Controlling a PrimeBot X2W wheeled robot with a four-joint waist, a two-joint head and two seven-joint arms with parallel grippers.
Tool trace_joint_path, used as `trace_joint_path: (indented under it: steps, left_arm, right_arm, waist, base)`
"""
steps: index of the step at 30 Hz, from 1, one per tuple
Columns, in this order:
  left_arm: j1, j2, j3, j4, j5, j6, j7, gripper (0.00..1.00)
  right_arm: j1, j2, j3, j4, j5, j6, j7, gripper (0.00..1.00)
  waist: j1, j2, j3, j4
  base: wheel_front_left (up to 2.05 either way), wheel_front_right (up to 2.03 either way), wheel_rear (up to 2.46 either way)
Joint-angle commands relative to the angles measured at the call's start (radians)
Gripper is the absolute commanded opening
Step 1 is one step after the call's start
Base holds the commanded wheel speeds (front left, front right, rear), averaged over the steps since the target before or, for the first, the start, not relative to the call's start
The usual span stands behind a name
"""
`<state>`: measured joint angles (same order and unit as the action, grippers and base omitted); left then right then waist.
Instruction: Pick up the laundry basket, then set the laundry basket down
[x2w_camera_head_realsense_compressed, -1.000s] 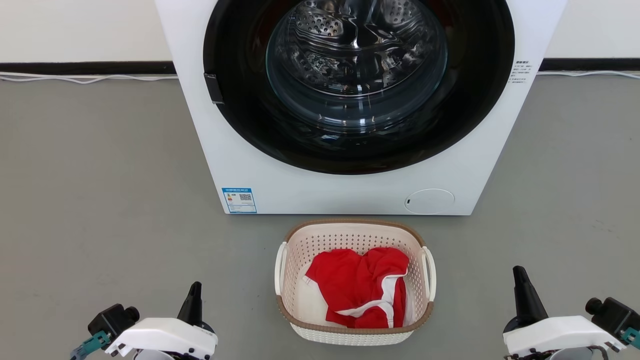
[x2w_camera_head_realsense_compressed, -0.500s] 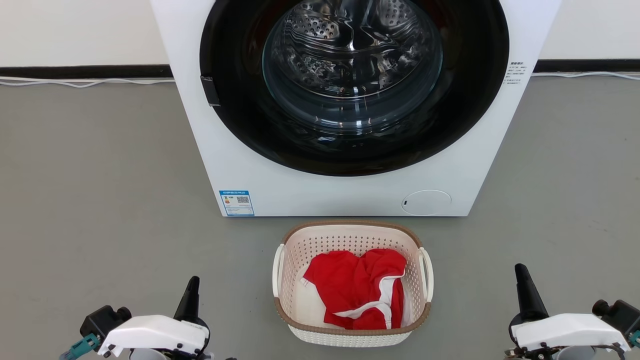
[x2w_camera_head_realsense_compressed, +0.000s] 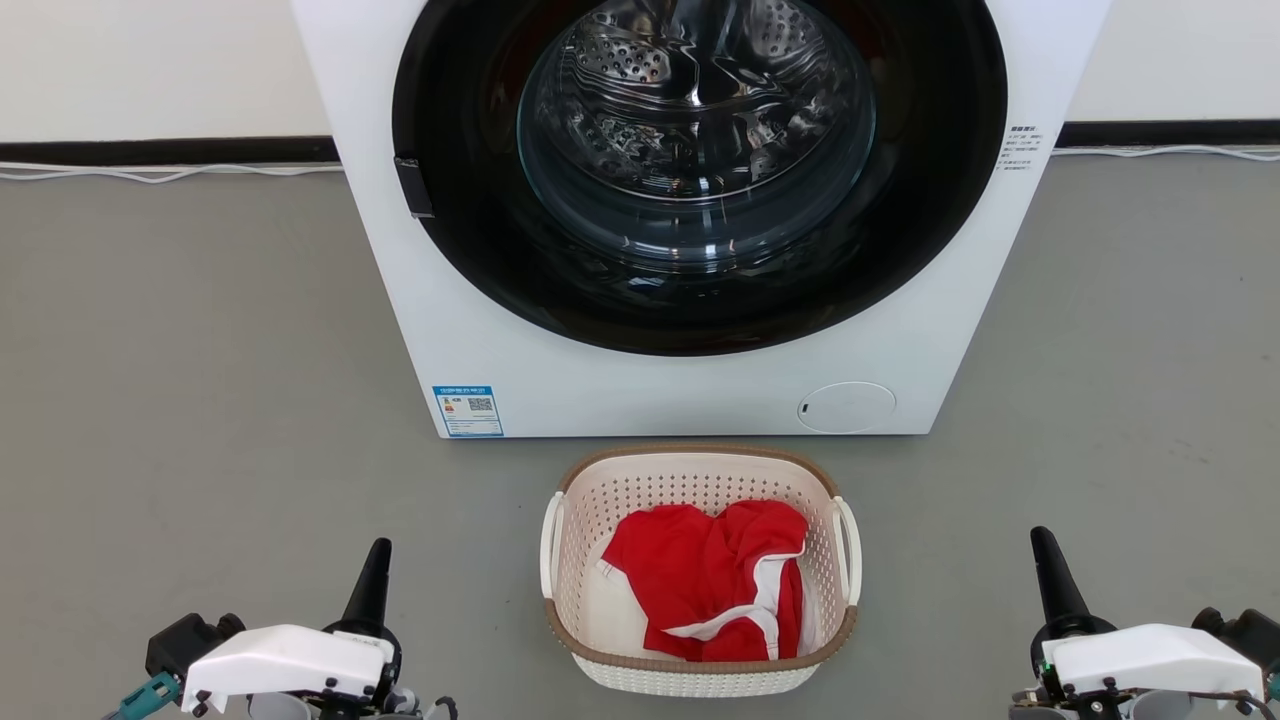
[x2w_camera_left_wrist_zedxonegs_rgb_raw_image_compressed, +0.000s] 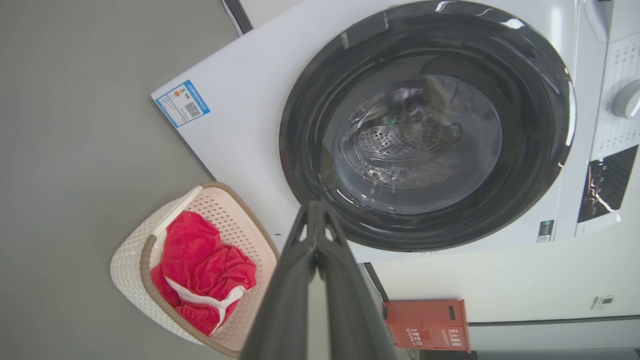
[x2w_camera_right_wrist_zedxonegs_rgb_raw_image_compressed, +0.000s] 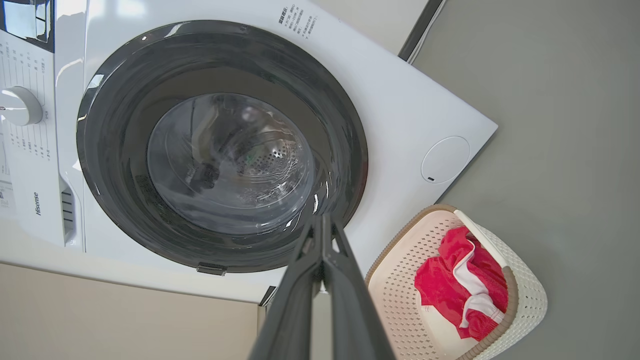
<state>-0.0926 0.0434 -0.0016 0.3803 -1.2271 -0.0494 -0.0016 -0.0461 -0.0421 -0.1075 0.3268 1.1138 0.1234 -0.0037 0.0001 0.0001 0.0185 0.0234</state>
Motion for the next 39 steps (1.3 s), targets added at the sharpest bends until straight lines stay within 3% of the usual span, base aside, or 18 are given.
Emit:
trace_joint_path:
  steps: [1,39]
  left_arm:
    - [-0.022,0.010,0.027,-0.035,-0.021,-0.014,0.005,0.00]
    - [-0.016,0.007,0.116,-0.135,-0.381,-0.081,0.115,0.00]
  right_arm:
    - [-0.049,-0.007,0.010,-0.036,0.024,0.005,0.009,0.00]
    - [-0.062,-0.008,-0.006,-0.082,0.495,0.007,0.117,0.00]
  waist:
    - [-0.0001,-0.0001,0.000,0.000]
    - [0.0000,-0.0001,-0.015,-0.023]
  base:
    - [0.00,0.00,0.00]
    - [0.00,0.00,0.00]
